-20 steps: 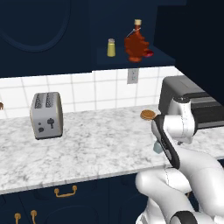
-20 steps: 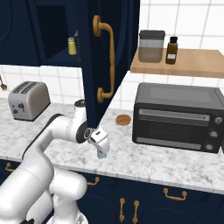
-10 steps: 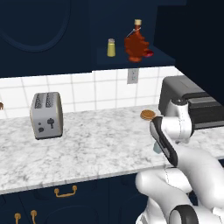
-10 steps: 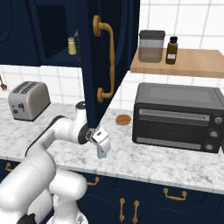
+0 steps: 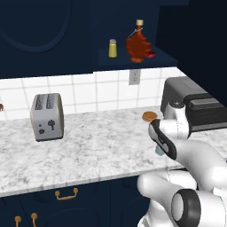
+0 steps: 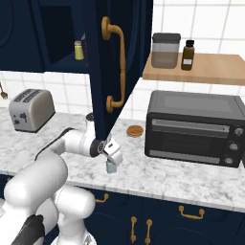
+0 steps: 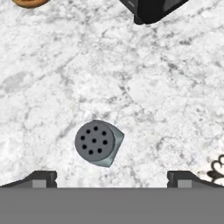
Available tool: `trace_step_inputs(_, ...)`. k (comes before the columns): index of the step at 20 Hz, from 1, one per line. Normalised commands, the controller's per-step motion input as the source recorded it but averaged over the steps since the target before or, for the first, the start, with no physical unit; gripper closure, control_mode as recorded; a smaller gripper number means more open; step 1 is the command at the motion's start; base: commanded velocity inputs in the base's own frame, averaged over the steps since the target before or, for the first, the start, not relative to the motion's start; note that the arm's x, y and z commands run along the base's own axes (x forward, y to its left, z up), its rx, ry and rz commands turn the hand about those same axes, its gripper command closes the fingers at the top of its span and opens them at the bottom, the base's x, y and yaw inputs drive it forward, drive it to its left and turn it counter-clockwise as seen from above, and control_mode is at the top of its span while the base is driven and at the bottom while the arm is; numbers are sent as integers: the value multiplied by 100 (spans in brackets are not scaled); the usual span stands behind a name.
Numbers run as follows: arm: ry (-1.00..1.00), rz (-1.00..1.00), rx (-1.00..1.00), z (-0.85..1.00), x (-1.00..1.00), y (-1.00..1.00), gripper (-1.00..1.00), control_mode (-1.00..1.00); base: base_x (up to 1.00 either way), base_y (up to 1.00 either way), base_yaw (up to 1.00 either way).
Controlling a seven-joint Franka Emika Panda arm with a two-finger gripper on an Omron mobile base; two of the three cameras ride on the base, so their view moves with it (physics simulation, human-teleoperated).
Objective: Put the shaker and condiment bottle from the counter next to their counterparts in the cabinet.
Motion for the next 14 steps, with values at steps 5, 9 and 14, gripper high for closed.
trace_step_inputs(5,0,-3,0,-29,15,0,-100,-100,0,0,0)
trace_step_inputs(9,0,-3,0,-26,10,0,-100,-100,0,0,0)
trace_step_inputs(14,0,-2,0,-28,6,0,-100,-100,0,0,0)
